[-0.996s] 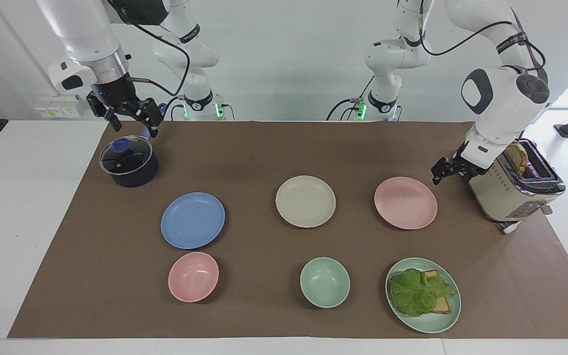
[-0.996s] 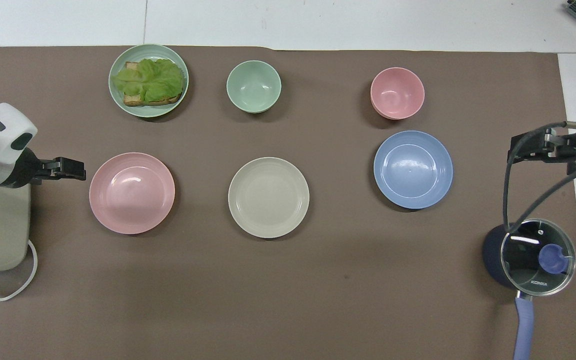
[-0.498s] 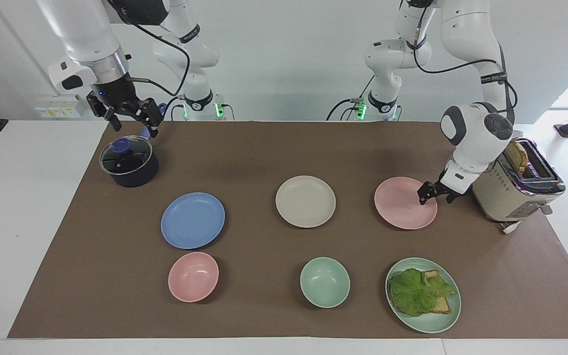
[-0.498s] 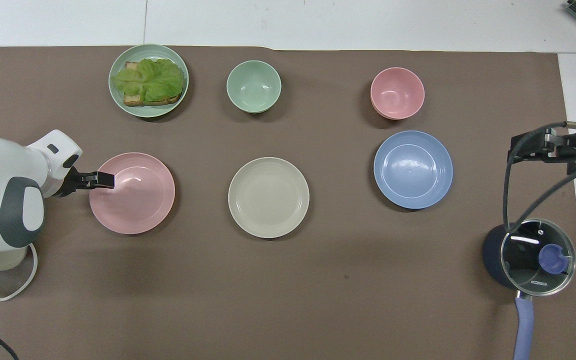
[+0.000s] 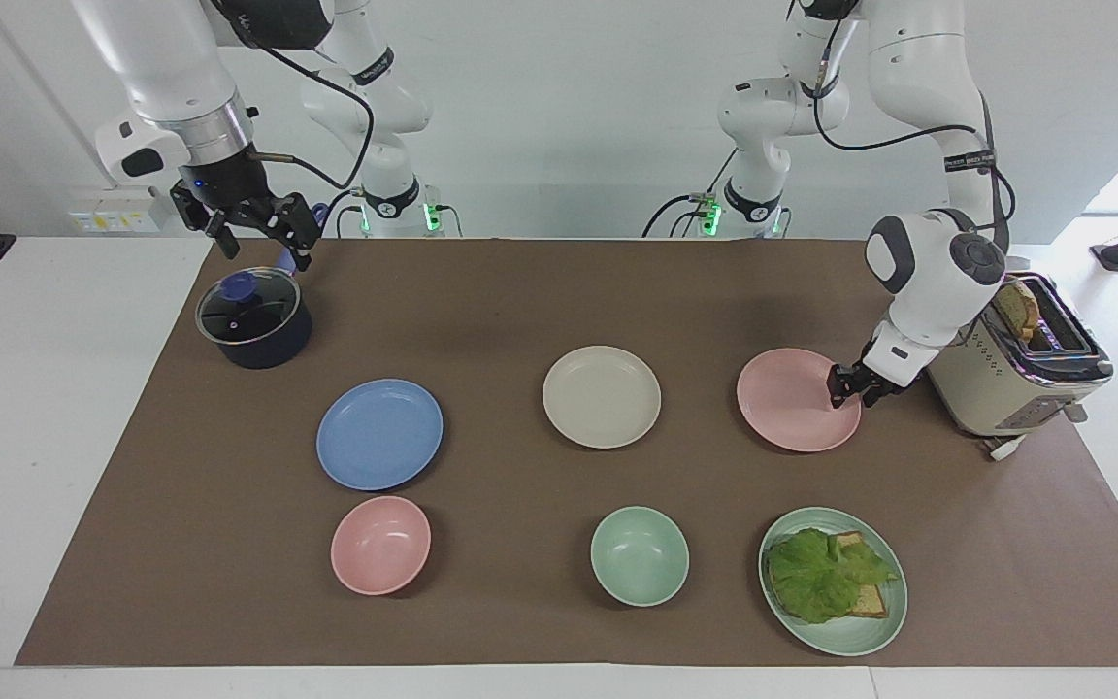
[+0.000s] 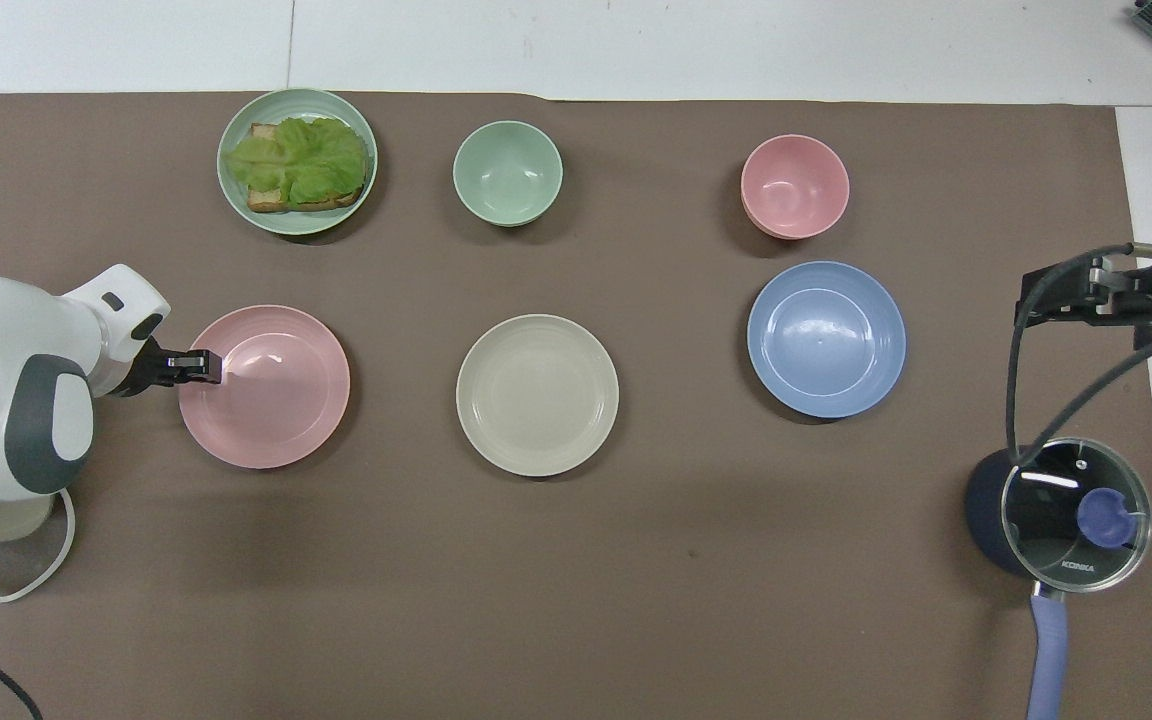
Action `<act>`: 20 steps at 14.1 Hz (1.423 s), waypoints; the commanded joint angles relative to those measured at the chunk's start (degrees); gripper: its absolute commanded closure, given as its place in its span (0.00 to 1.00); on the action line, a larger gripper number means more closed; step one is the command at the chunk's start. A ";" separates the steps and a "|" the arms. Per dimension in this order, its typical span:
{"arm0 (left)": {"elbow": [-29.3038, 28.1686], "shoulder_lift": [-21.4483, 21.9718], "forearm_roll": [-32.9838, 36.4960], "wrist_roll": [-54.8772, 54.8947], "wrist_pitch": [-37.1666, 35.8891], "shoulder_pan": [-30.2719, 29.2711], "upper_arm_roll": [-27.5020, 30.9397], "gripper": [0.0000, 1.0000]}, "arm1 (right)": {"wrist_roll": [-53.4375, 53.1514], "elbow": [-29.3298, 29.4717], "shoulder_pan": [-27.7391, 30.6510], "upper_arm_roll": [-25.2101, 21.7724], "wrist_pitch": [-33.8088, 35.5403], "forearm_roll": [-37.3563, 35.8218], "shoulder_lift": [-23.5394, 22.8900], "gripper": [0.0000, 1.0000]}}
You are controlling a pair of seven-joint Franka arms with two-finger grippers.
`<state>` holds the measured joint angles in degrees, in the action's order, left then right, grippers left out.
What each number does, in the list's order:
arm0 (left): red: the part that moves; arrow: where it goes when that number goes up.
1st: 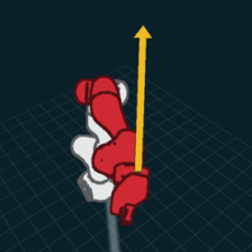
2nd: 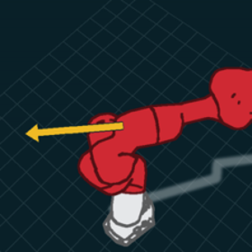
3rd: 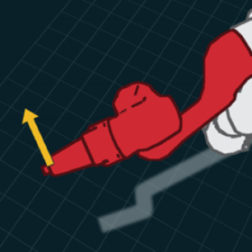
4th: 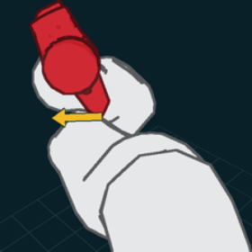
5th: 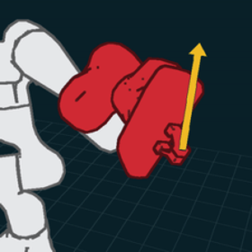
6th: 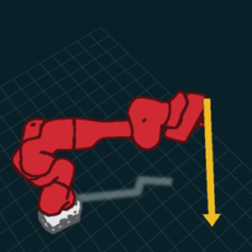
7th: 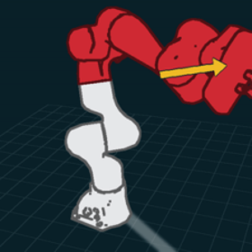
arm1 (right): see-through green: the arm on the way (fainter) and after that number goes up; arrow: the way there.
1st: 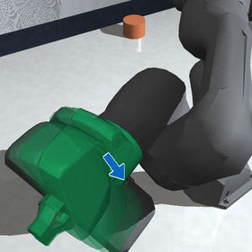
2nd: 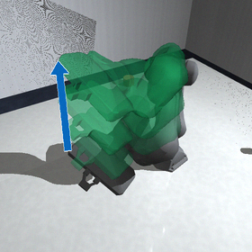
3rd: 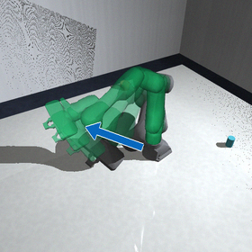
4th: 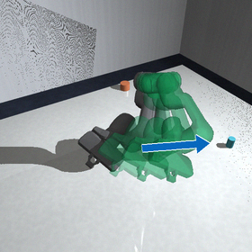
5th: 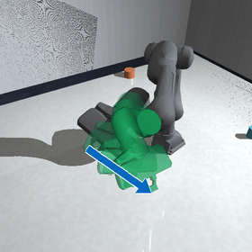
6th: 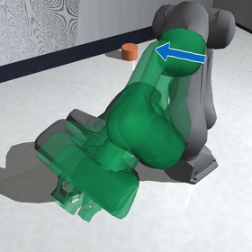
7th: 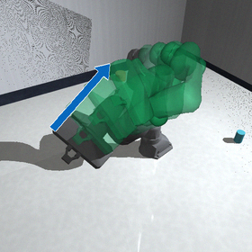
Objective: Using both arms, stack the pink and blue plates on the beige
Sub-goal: 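Lift the pink plate with the left gripper and carry it over the beige plate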
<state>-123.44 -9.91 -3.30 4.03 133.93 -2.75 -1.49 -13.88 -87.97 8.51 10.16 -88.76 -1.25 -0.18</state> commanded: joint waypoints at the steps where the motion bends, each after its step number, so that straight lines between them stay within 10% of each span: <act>1: -0.49 0.33 0.66 0.89 0.28 -1.63 -0.27 1.00 | 1.66 0.26 0.63 0.03 -0.71 0.98 -0.26 0.00; 13: 13.58 3.57 -9.52 -0.42 -17.20 -4.28 -0.79 1.00 | 1.57 0.17 0.63 -0.14 -0.71 0.90 -0.26 0.00; 20: 11.39 5.07 -11.20 -19.82 -12.57 13.80 -0.79 1.00 | 1.66 0.08 0.63 -0.14 -2.47 0.89 -0.35 0.00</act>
<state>-109.93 -5.95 -13.68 -11.16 118.24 6.11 -3.25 -13.87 -87.97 8.57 10.10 -90.09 -1.25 -0.19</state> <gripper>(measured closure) 0.952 0.000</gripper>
